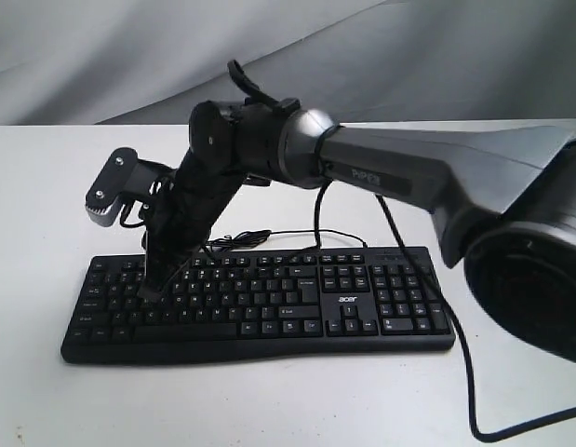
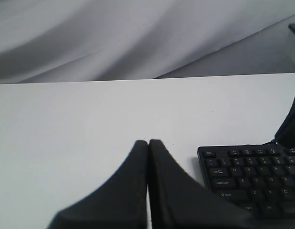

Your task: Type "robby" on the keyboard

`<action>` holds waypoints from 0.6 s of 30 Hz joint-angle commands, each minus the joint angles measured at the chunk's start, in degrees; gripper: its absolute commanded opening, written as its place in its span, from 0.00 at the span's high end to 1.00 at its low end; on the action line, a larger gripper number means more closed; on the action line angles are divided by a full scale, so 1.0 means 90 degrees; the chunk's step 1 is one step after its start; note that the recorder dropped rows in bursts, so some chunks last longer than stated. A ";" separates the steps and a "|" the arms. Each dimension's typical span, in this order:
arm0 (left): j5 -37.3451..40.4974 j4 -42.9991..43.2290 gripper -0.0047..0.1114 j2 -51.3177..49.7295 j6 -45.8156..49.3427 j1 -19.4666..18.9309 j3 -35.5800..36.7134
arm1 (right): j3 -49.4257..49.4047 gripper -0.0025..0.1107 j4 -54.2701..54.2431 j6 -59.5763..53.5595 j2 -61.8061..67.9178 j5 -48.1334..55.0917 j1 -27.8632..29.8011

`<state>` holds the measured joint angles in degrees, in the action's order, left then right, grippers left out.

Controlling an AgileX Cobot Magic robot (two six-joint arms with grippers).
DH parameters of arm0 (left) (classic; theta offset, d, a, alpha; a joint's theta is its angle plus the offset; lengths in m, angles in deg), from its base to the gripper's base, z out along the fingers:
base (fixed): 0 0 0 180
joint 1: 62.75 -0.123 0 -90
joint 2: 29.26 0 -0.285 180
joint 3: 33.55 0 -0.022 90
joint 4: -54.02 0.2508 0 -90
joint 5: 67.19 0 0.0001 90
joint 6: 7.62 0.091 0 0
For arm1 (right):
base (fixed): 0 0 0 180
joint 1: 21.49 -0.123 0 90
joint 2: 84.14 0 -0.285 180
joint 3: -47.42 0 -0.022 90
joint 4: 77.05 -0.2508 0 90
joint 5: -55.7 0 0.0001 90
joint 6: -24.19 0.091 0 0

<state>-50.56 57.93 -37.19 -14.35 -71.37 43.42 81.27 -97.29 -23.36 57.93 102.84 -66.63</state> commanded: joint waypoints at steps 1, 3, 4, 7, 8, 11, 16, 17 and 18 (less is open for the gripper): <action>-0.0029 -0.0052 0.96 0.0016 -0.0026 -0.0012 0.0028 | -0.0163 0.98 0.0323 0.0172 -0.0375 0.0516 0.0121; -0.0029 -0.0052 0.96 0.0016 -0.0026 -0.0012 0.0028 | -0.0991 0.98 0.0306 0.0149 -0.0751 -0.0231 0.0121; -0.0029 -0.0052 0.96 0.0016 -0.0026 -0.0012 0.0028 | -0.1605 0.98 0.0366 0.0096 -0.1019 -0.0884 0.0121; -0.0029 -0.0052 0.96 0.0016 -0.0026 -0.0012 0.0028 | -0.2517 0.98 0.0366 -0.0006 -0.1397 -0.1843 0.0135; -0.0029 -0.0052 0.96 0.0016 -0.0026 -0.0012 0.0028 | -0.2602 0.98 0.0366 0.0074 -0.1413 -0.1801 0.0166; -0.0029 -0.0052 0.96 0.0016 -0.0026 -0.0012 0.0028 | -0.2602 0.98 0.0354 0.0444 -0.1413 -0.1331 0.0359; -0.0029 -0.0052 0.96 0.0016 -0.0026 -0.0012 0.0028 | -0.2870 0.98 0.0095 0.0681 -0.1413 -0.1104 0.0571; -0.0029 -0.0052 0.96 0.0016 -0.0026 -0.0012 0.0028 | -0.3060 0.98 0.0020 0.0643 -0.1413 -0.1373 0.0581; -0.0029 -0.0052 0.96 0.0016 -0.0026 -0.0012 0.0028 | -0.3165 0.98 0.0020 0.0627 -0.1413 -0.1586 0.0581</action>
<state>-50.56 57.93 -37.19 -14.35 -71.37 43.42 55.03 -95.93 -17.80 45.92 91.79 -61.88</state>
